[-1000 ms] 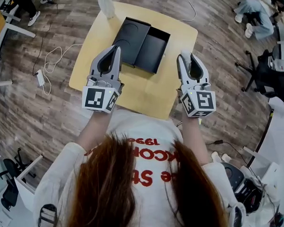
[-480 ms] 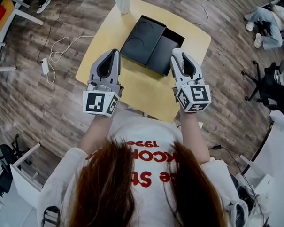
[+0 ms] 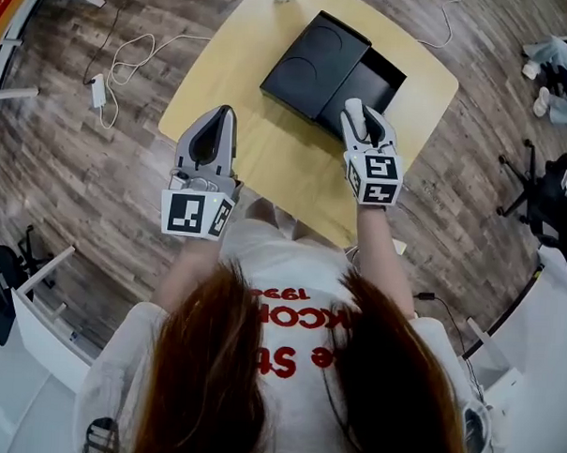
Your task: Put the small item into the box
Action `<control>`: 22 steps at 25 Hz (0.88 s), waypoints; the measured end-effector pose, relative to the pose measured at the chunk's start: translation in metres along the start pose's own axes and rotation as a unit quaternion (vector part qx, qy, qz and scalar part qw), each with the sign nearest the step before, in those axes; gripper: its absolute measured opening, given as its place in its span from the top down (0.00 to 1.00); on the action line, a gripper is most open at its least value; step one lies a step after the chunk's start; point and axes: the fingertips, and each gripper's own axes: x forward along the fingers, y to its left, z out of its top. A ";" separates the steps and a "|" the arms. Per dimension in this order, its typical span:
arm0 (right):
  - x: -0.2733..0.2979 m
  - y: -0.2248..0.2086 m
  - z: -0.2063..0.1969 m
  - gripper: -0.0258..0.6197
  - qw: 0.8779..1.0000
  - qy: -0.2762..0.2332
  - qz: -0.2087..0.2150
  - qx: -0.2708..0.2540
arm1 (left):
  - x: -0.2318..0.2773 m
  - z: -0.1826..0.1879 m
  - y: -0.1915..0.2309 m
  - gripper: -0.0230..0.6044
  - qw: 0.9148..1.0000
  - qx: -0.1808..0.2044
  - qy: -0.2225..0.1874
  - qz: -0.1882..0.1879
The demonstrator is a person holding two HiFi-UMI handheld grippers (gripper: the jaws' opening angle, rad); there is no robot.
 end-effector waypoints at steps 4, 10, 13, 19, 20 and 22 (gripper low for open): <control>0.002 0.002 -0.008 0.68 1.000 0.018 0.006 0.001 | 0.001 -0.002 0.000 0.95 1.000 -0.002 0.002 0.000; -0.027 -0.006 0.036 0.88 0.999 -0.050 -0.013 -0.005 | 0.009 0.011 -0.006 0.95 1.000 0.000 -0.016 -0.011; -0.050 -0.012 0.069 0.93 0.995 -0.095 -0.028 -0.007 | 0.015 0.023 -0.008 0.95 0.999 0.004 -0.030 -0.019; -0.098 -0.020 0.119 0.95 0.985 -0.165 -0.058 -0.012 | 0.033 0.049 -0.017 0.95 0.997 0.013 -0.062 -0.044; -0.105 -0.020 0.123 0.95 0.983 -0.173 -0.060 -0.006 | 0.035 0.052 -0.020 0.95 0.996 0.014 -0.067 -0.048; -0.120 -0.023 0.130 0.95 0.980 -0.188 -0.063 0.006 | 0.038 0.059 -0.025 0.95 0.995 0.017 -0.074 -0.058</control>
